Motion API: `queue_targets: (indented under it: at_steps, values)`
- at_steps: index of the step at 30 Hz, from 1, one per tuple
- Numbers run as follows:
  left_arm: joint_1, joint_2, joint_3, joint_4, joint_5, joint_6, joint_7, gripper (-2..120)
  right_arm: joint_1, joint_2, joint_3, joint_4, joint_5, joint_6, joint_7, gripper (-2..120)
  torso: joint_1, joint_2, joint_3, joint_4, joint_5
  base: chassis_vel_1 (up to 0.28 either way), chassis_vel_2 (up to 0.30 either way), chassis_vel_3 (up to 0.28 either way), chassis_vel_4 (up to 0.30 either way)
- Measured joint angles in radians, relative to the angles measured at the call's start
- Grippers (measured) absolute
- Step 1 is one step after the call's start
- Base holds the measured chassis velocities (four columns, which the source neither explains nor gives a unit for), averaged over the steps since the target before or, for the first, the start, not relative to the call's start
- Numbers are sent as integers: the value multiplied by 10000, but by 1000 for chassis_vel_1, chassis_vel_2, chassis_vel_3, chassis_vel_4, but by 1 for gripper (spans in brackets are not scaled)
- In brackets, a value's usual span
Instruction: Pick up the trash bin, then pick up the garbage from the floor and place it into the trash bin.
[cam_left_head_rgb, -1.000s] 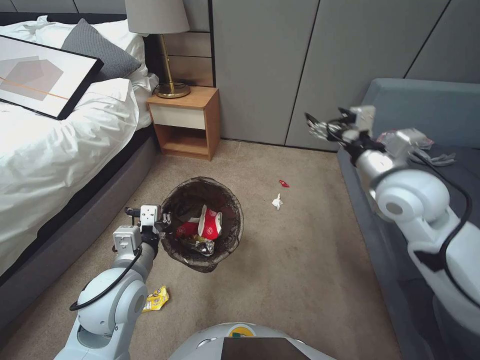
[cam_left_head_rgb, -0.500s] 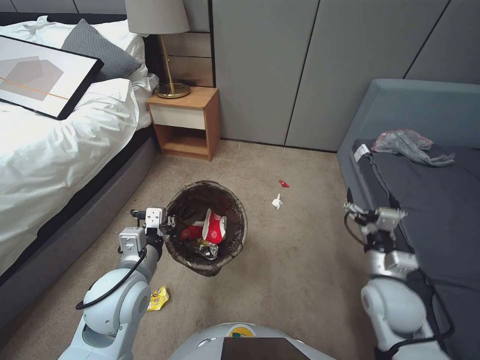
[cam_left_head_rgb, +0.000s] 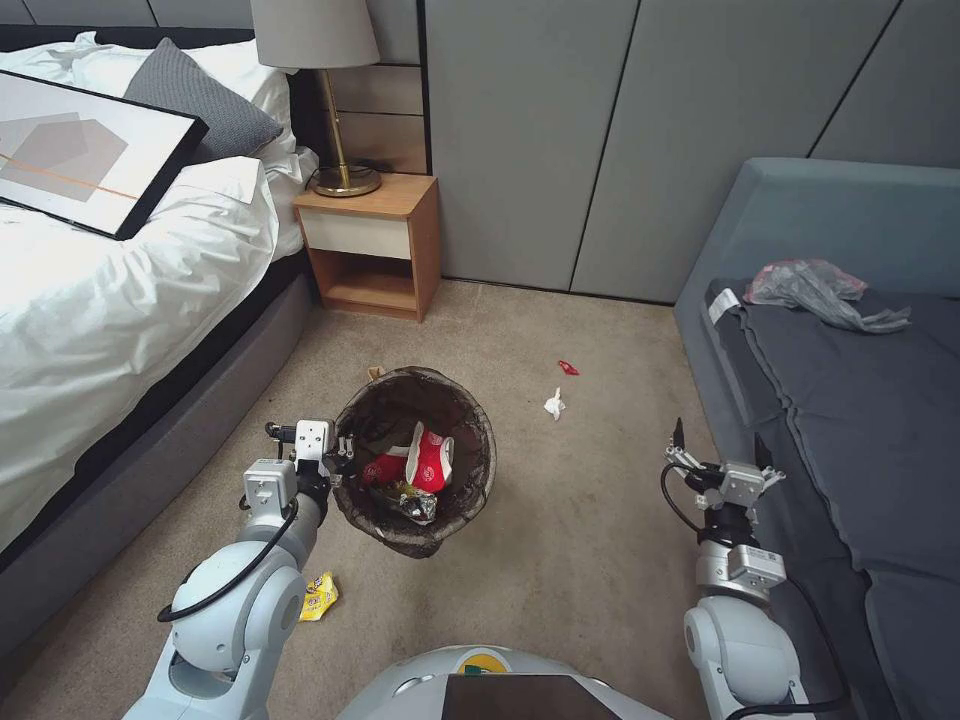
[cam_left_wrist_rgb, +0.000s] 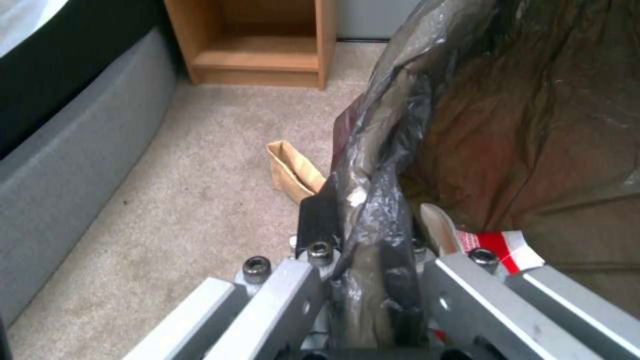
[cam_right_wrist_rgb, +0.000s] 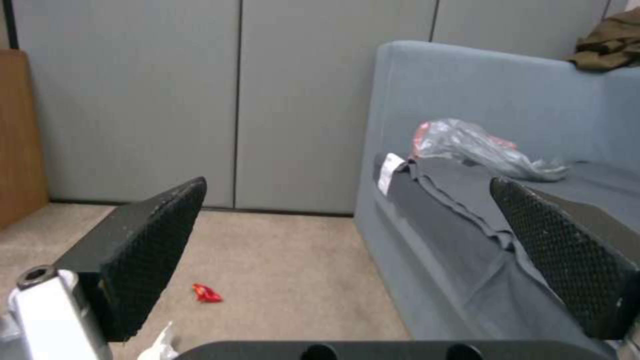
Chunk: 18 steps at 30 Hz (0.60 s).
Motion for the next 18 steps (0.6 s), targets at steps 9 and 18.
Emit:
queue_targets:
  at_steps: [9, 18]
  values:
    - [170, 79, -62, -313, 22, 11, 8, 0, 438, -181, -647, -2, 91, -395, 138, 100, -1, 0, -1, -1, 1, -38, 29, 37, -37]
    - [241, 112, -77, -376, 30, 15, 19, 0, 557, -442, -753, 68, 177, -586, 145, 100, 1, 0, 2, -1, 3, -161, 156, 162, -170]
